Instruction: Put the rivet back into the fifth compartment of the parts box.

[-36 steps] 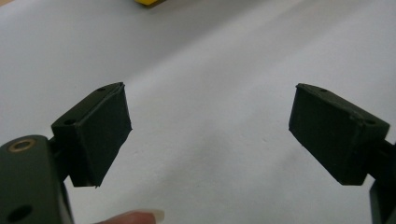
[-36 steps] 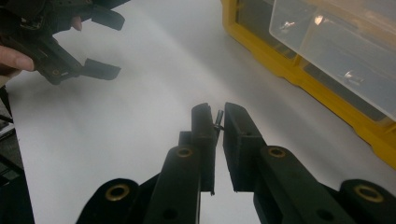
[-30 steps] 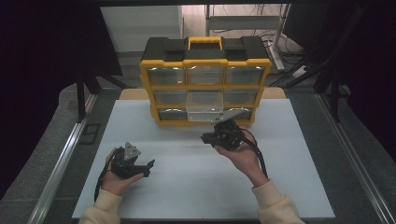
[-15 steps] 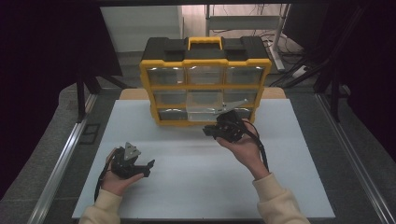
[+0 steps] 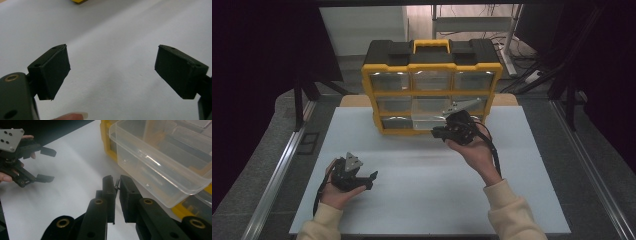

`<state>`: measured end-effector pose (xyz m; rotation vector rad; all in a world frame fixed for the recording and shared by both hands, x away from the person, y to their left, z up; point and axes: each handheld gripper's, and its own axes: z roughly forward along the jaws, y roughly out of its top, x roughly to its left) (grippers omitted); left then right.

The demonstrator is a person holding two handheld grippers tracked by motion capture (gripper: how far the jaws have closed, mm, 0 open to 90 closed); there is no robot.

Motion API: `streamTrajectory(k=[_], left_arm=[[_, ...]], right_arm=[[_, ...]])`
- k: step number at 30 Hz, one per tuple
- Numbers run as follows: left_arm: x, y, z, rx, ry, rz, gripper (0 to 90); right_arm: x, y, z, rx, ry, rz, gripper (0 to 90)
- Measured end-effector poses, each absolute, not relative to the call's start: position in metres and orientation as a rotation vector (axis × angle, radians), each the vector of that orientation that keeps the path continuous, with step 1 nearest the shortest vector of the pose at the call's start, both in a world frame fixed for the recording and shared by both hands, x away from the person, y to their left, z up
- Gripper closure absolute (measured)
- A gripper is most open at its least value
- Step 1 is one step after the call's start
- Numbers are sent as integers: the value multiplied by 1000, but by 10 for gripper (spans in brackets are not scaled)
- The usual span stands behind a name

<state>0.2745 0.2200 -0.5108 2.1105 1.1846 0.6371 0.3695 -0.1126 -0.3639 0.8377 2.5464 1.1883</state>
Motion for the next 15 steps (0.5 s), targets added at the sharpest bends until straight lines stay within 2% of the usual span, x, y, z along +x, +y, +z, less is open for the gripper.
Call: streamTrajectory(k=[15], left_arm=[[275,220,-511,2100,1185,625,131]], right_arm=[[381,-109,-353,846,2535,1191,829]])
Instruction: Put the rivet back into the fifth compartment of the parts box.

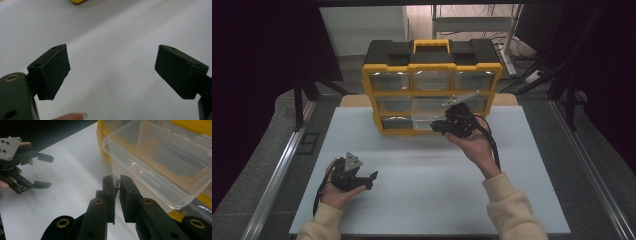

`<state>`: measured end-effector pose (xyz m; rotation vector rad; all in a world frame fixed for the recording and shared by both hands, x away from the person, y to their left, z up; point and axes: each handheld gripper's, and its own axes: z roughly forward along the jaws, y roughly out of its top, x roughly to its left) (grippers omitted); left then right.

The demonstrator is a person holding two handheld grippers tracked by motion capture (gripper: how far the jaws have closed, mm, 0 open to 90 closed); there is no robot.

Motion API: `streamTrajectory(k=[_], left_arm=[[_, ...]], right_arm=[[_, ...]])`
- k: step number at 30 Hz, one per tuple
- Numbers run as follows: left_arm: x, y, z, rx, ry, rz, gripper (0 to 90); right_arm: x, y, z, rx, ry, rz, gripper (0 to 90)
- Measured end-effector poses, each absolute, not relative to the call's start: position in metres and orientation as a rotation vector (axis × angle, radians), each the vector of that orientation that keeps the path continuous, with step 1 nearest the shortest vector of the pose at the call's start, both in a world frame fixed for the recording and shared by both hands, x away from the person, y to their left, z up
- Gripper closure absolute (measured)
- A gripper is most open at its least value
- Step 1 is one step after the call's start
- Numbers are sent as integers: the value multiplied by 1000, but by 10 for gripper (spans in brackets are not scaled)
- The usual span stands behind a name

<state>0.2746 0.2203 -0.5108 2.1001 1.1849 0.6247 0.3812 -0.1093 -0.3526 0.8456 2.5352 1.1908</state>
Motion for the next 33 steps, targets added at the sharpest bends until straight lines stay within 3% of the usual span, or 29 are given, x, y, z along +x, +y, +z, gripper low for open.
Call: streamTrajectory(k=[33], left_arm=[[275,220,-512,2110,1185,632,132]], right_arm=[[425,-111,-337,959,2418,1148,828]])
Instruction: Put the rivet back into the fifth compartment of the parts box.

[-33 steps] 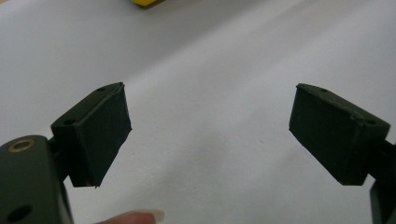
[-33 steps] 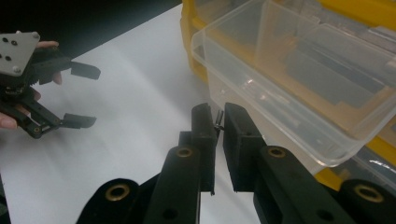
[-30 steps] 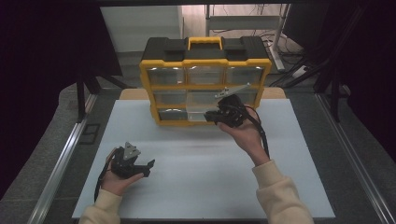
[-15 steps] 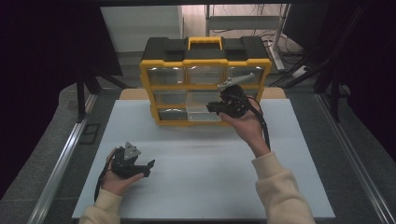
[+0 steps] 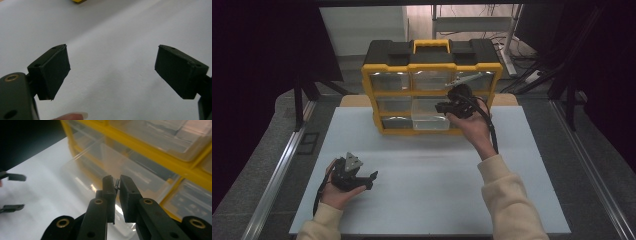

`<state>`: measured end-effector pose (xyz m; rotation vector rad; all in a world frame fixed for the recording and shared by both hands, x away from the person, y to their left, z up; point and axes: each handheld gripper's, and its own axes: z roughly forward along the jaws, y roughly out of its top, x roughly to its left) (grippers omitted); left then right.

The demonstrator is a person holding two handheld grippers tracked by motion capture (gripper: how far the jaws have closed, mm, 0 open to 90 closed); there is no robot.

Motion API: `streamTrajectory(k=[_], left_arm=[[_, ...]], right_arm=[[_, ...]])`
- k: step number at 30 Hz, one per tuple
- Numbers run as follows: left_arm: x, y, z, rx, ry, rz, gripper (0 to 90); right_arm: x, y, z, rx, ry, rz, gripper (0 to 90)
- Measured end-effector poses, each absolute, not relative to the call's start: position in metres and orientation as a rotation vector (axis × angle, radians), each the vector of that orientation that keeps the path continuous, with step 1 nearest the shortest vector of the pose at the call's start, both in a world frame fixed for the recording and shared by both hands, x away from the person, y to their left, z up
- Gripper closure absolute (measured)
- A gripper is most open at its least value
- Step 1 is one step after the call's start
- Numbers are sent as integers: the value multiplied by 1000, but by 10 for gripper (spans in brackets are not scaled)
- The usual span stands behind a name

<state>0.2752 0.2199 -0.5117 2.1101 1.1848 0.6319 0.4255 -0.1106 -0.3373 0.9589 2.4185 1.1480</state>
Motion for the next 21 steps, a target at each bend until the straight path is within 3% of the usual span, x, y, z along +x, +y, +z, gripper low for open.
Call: streamTrajectory(k=[10,11,14,16,21], left_arm=[[275,220,-512,2111,1187,630,132],[275,220,-512,2111,1187,631,132],[275,220,-512,2111,1188,633,132],[275,220,-512,2111,1188,633,132],[275,219,-512,2113,1186,631,131]], right_arm=[[438,-112,-342,1003,2372,1121,821],[438,-112,-343,999,2369,1122,797],[436,-111,-343,997,2317,1147,562],[433,-112,-341,998,2289,1185,472],[422,-118,-337,983,2271,1250,349]])
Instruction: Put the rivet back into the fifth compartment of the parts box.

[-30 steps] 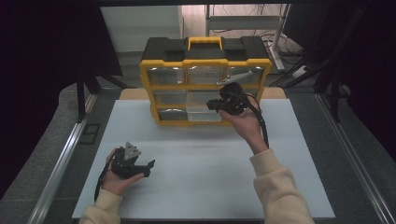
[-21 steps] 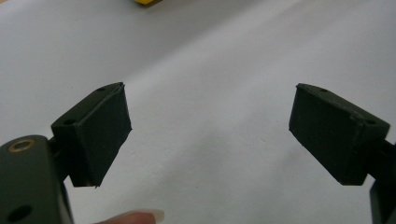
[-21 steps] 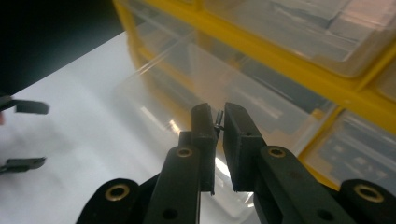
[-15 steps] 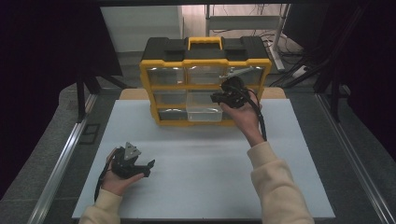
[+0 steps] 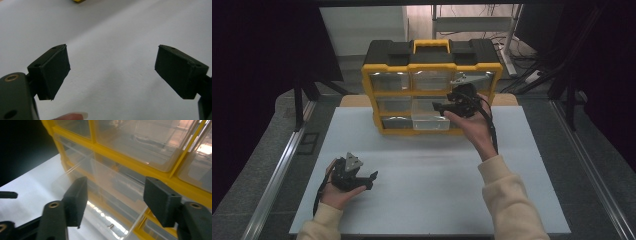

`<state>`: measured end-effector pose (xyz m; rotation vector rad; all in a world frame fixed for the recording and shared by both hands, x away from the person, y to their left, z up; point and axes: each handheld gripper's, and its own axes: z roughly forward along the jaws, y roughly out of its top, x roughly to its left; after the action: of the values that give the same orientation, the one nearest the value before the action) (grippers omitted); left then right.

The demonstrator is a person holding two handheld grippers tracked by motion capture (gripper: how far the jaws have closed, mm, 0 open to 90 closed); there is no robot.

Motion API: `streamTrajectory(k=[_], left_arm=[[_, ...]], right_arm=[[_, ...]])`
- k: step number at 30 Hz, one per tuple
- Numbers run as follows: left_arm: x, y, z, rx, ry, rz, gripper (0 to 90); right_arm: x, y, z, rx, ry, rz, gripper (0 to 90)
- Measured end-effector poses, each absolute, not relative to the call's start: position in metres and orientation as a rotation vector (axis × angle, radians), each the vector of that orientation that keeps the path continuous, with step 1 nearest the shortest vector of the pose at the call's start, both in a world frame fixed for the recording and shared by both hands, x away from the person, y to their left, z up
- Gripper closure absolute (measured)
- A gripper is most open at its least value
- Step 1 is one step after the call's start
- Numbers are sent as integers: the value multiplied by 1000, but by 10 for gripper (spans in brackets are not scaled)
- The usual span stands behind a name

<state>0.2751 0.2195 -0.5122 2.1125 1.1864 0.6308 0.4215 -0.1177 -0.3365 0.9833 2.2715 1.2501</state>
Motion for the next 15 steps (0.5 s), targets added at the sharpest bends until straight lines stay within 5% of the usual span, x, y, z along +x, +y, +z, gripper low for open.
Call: streamTrajectory(k=[15], left_arm=[[274,219,-511,2108,1184,628,131]], right_arm=[[375,-137,-350,900,2336,1327,296]])
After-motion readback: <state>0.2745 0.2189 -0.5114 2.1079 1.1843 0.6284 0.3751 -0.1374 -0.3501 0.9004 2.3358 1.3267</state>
